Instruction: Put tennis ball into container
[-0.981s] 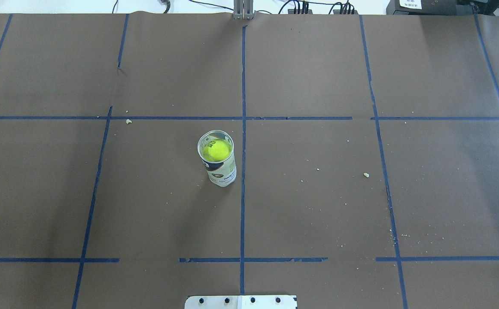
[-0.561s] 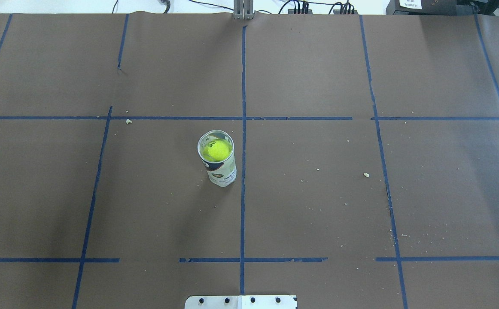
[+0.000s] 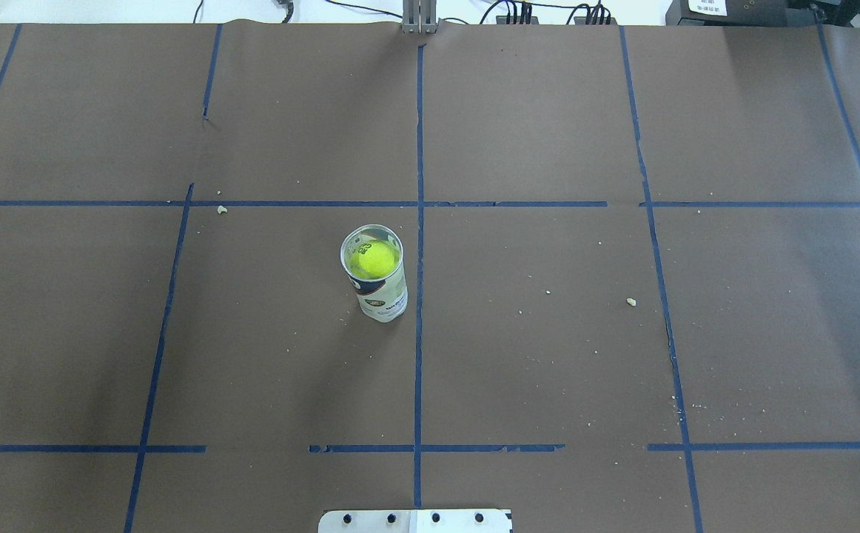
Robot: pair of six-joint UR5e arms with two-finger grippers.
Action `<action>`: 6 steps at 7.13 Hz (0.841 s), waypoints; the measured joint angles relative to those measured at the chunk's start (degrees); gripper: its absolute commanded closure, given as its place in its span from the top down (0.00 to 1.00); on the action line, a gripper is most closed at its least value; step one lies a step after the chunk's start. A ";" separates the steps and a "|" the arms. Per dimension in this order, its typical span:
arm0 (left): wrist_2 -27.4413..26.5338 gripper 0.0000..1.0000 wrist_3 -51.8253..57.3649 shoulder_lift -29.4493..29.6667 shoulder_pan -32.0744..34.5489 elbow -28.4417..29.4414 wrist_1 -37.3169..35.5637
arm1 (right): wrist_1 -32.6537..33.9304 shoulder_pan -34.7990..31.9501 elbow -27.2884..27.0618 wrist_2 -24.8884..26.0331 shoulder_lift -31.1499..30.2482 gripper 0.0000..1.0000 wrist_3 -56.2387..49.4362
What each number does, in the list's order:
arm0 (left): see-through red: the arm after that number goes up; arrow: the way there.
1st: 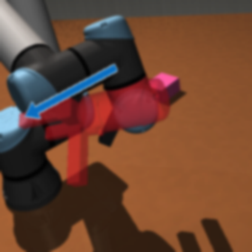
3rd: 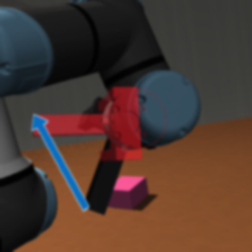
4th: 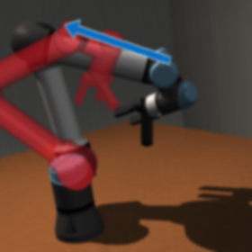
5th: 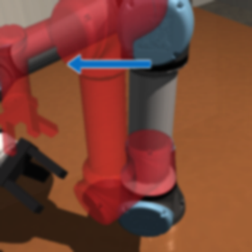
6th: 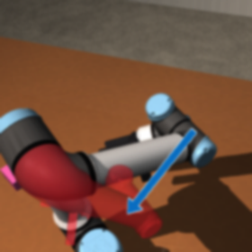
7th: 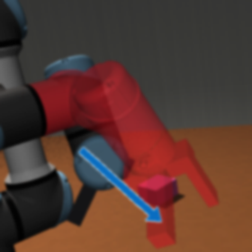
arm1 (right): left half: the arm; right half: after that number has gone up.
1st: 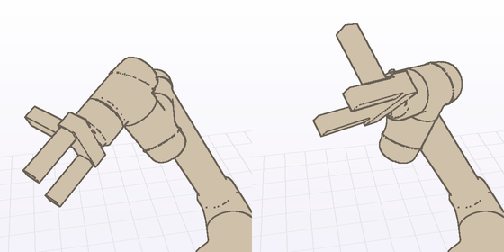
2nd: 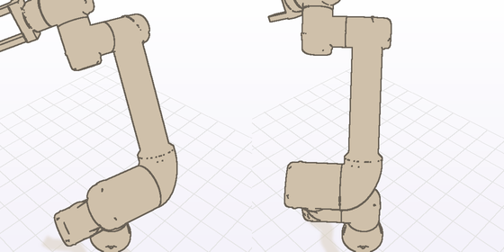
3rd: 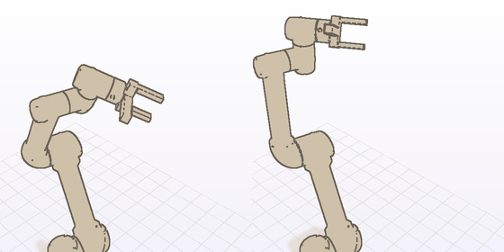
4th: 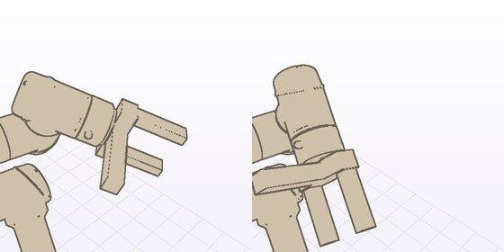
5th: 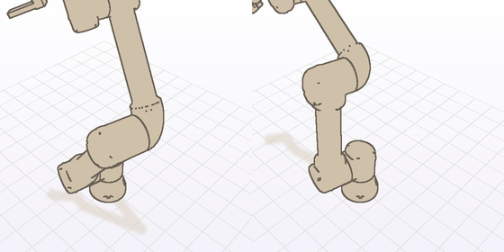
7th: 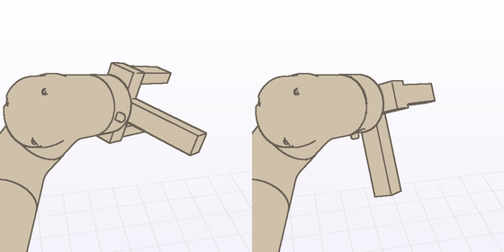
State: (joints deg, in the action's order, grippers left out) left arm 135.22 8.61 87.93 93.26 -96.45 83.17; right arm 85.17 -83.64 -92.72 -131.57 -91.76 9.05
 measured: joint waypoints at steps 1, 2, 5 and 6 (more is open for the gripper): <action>-0.05 1.00 0.00 -0.23 -0.01 -0.06 -0.18 | 0.00 -0.01 0.00 0.00 0.00 1.00 0.00; -0.09 1.00 0.00 -0.35 -0.01 -0.08 -0.25 | 0.00 -0.02 0.00 0.00 0.00 1.00 0.00; -0.13 1.00 0.02 -0.48 0.07 -0.21 -0.33 | 0.00 -0.03 0.00 0.00 0.00 1.00 0.00; -0.13 1.00 0.04 -0.52 0.15 -0.27 -1.02 | 0.00 -0.03 0.00 0.00 0.00 1.00 0.00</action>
State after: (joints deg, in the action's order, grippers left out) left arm 135.09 8.65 87.40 93.42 -96.71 82.15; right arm 85.17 -83.67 -92.72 -131.57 -91.76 9.05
